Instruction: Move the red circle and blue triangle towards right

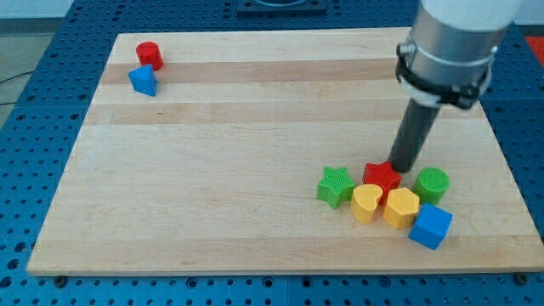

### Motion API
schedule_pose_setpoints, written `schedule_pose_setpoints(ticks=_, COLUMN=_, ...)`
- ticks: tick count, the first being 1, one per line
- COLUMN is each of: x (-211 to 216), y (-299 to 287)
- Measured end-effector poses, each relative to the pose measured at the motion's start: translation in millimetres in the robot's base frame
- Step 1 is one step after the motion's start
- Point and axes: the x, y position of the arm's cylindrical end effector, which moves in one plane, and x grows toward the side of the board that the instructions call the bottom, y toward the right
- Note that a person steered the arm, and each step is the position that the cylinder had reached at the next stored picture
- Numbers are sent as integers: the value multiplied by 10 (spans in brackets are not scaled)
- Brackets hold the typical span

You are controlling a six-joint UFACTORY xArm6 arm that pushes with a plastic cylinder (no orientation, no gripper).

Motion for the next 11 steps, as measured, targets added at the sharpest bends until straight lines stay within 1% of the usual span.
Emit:
schedule_pose_setpoints(ticks=1, x=-373, y=-596)
schedule_pose_setpoints(ticks=2, x=-847, y=-1747)
schedule_pose_setpoints(ticks=3, x=-1652, y=-2544)
schedule_pose_setpoints(ticks=4, x=-2415, y=-3189)
schedule_pose_setpoints(ticks=5, x=-2685, y=-3728)
schedule_pose_setpoints(ticks=6, x=-2416, y=-3825)
schedule_pose_setpoints(ticks=7, x=-2012, y=-3853)
schedule_pose_setpoints(ticks=9, x=-1479, y=-3853)
schedule_pose_setpoints(ticks=10, x=-1207, y=-3948)
schedule_pose_setpoints(ticks=11, x=-1193, y=-4088)
